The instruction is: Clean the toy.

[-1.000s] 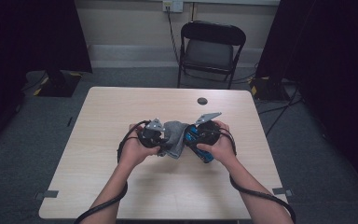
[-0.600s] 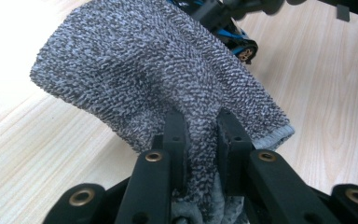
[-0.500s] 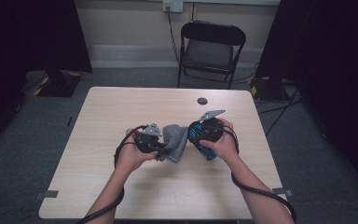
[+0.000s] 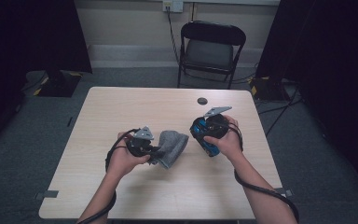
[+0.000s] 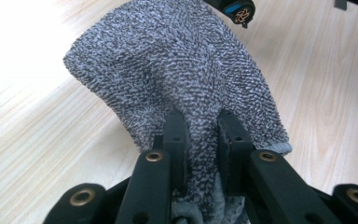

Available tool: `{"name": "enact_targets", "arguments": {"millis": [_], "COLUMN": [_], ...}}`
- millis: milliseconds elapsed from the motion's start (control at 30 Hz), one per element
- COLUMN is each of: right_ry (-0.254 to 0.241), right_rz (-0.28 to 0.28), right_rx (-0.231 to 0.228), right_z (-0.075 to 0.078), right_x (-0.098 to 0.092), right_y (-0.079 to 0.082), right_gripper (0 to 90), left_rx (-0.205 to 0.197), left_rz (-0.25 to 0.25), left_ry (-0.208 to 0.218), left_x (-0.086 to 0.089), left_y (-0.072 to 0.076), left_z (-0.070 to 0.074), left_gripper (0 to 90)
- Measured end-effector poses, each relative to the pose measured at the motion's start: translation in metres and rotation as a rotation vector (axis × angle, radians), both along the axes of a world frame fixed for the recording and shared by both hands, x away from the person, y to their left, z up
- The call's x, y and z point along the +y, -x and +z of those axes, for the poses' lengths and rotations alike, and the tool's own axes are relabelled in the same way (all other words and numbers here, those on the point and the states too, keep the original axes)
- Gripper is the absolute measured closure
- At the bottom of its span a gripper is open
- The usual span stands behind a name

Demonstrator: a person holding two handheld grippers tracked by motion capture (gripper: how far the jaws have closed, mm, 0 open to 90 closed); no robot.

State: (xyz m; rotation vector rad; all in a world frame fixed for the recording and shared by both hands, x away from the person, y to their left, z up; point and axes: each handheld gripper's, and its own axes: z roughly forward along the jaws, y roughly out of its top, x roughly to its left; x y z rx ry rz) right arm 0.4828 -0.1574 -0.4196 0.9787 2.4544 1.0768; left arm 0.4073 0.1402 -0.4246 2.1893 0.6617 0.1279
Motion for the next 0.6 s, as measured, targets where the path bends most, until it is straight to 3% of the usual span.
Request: {"name": "enact_targets", "arguments": {"millis": [367, 600], "right_ry": [-0.017, -0.021], "right_rz": [0.031, 0.065], "right_rx": [0.01, 0.011], "right_z": [-0.001, -0.004], "right_x": [0.003, 0.009], "right_y": [0.008, 0.015], "right_gripper": [25.3, 25.2], "left_rx": [-0.052, -0.064], "left_rz": [0.129, 0.146], "left_ry": [-0.002, 0.006], "left_x": [0.013, 0.006], "left_y": [-0.012, -0.024], "left_z": [0.01, 0.016], "left_gripper": [75.7, 75.7]}}
